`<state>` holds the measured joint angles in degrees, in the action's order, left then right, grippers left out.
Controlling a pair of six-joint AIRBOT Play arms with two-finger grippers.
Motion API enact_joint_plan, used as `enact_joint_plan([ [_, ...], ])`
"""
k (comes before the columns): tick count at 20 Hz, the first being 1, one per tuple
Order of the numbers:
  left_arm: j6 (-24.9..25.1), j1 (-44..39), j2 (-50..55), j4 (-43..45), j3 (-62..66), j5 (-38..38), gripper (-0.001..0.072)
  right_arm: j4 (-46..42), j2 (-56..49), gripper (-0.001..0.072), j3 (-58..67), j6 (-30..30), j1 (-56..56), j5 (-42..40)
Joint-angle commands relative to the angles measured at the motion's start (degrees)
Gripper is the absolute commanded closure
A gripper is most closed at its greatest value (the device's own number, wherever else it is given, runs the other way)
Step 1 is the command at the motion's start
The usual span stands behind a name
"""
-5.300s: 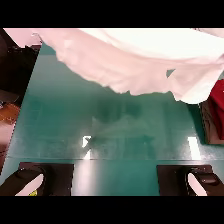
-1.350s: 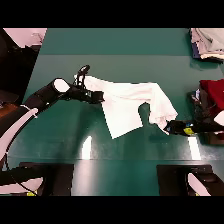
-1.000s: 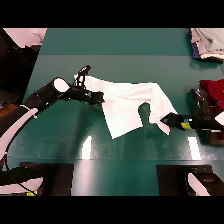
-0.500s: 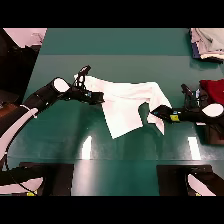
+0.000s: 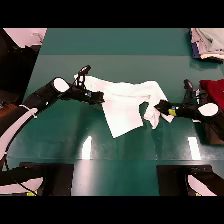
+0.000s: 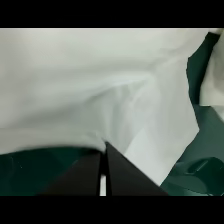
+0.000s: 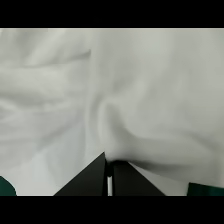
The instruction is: Fold the shirts.
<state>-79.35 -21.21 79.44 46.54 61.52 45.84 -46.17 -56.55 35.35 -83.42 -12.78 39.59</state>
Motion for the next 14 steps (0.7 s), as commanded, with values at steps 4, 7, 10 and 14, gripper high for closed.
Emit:
enact_joint_plan([
  [4, 1.1, 9.2, -10.8, 5.4, 12.5, 7.0, 0.0681, -5.3, 15.0, 0.0696, 7.5, -0.2, 13.6, 8.7],
  [7, 3.4, 12.8, -19.1, 5.9, 23.5, 9.1, 0.0681, -7.7, 19.2, 0.0696, 18.7, -0.1, 24.0, 18.2],
  [10, 3.3, 12.8, -24.0, 6.4, 34.4, 12.5, 0.0681, -7.9, 20.7, 0.0696, 28.5, 0.0, 30.3, 25.5],
  [14, 3.0, 12.8, -26.2, 6.3, 49.2, 21.3, 0.068, -7.9, 21.3, 0.0696, 38.3, -0.1, 32.8, 35.8],
])
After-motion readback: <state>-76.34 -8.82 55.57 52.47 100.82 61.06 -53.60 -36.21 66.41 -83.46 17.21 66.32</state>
